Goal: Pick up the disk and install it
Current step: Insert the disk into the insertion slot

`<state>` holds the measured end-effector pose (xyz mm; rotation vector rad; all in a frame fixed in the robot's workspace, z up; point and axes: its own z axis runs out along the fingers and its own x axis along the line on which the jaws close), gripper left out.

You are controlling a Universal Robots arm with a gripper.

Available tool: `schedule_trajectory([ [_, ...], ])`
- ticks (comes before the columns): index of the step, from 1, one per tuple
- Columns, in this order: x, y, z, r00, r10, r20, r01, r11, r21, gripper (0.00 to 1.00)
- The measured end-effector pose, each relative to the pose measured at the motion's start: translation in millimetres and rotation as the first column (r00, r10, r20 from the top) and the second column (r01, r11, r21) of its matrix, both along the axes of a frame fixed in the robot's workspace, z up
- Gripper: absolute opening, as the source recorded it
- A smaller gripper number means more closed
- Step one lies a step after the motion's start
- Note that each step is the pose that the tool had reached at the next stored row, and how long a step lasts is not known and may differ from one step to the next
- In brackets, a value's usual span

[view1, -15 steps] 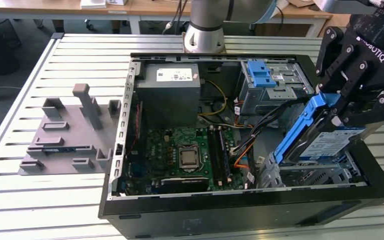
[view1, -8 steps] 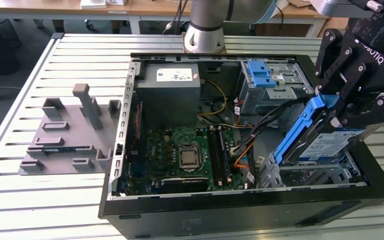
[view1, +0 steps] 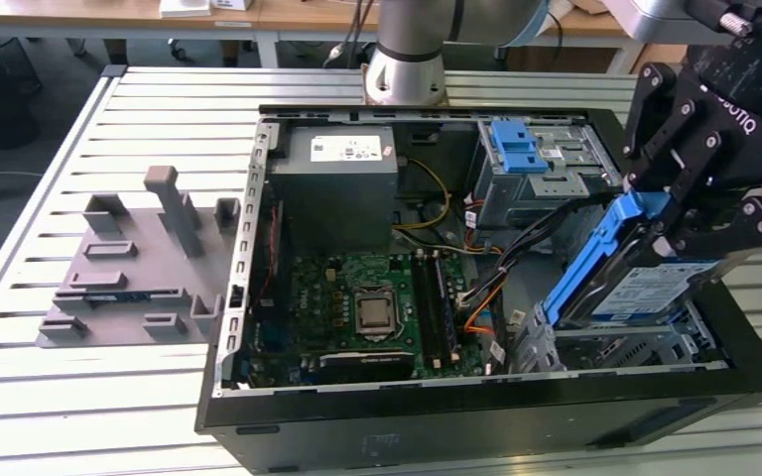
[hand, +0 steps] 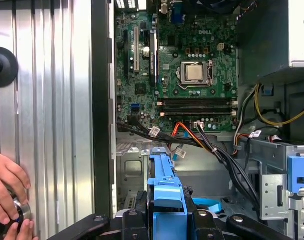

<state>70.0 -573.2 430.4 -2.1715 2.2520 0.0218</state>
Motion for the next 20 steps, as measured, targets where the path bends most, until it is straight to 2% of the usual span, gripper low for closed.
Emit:
schedule_trajectory([
  [20, 1.0, 0.0, -10.5, 1.0, -0.001, 0.0, 0.001, 1.0, 0.0, 0.36],
])
